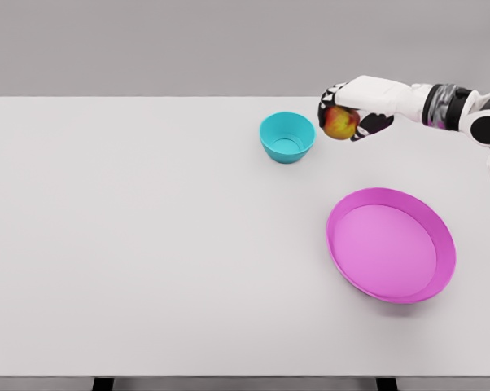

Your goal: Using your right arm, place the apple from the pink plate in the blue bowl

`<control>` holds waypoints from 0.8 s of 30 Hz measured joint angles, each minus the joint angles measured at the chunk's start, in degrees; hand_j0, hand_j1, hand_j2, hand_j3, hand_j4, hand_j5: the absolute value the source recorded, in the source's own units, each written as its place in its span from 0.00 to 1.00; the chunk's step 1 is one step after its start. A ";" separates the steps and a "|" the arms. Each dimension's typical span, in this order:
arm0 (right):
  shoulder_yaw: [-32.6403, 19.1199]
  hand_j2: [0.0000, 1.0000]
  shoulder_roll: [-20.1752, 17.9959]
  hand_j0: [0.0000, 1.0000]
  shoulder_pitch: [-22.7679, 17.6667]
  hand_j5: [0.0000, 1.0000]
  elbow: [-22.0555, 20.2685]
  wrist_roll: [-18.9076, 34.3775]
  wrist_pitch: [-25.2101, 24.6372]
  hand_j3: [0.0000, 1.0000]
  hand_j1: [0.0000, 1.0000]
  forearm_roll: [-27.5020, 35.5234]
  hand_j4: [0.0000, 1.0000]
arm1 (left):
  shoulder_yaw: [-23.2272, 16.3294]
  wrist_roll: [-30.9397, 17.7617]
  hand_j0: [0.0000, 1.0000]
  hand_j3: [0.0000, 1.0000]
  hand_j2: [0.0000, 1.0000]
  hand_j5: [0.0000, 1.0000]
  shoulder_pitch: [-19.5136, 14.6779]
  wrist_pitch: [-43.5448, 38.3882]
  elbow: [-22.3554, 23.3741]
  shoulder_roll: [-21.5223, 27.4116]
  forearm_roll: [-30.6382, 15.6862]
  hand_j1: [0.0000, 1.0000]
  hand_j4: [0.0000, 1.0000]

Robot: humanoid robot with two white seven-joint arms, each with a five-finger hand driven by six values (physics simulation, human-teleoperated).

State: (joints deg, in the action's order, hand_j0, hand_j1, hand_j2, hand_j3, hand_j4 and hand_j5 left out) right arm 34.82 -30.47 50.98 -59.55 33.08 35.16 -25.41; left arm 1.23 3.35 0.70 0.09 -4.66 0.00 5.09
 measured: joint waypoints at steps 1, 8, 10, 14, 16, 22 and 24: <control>0.02 0.38 0.55 0.38 0.09 0.38 0.65 0.00 0.01 0.38 0.38 -0.29 0.38 | 0.00 0.00 1.00 1.00 1.00 1.00 0.00 0.00 0.00 0.00 0.00 1.00 1.00; 0.06 0.38 5.43 0.38 2.81 0.38 6.63 0.00 -0.01 0.38 0.38 -2.60 0.38 | -0.01 0.00 1.00 1.00 1.00 1.00 0.00 0.00 0.00 0.00 0.00 1.00 1.00; 0.05 0.38 6.52 0.38 3.60 0.38 7.94 0.00 -0.01 0.38 0.38 -3.14 0.38 | -0.02 0.00 1.00 1.00 1.00 1.00 0.00 0.00 0.00 0.00 0.00 1.00 1.00; 0.07 0.38 8.98 0.38 5.80 0.38 11.13 0.01 -0.02 0.38 0.38 -4.57 0.38 | -0.01 0.00 1.00 1.00 1.00 1.00 0.00 0.00 0.00 0.00 0.00 1.00 1.00; 0.08 0.38 10.21 0.38 6.33 0.38 12.72 0.01 -0.01 0.38 0.38 -5.50 0.38 | 0.00 0.00 1.00 1.00 1.00 1.00 0.00 0.00 0.00 0.00 0.00 1.00 1.00; 0.09 0.38 13.57 0.38 7.82 0.38 15.94 -0.04 0.02 0.38 0.38 -7.61 0.38 | 0.00 0.00 1.00 1.00 1.00 1.00 0.00 0.00 0.00 0.00 0.00 1.00 1.00; 0.10 0.38 14.38 0.38 8.17 0.38 16.98 -0.05 0.02 0.38 0.38 -8.37 0.38 | 0.00 0.00 1.00 1.00 1.00 1.00 0.00 0.00 0.00 0.00 0.00 1.00 1.00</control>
State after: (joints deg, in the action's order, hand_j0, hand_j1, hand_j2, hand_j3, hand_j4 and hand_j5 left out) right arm 34.92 -16.09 59.15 -42.56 33.03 35.18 -33.78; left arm 1.23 3.35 0.70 0.09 -4.66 0.00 5.09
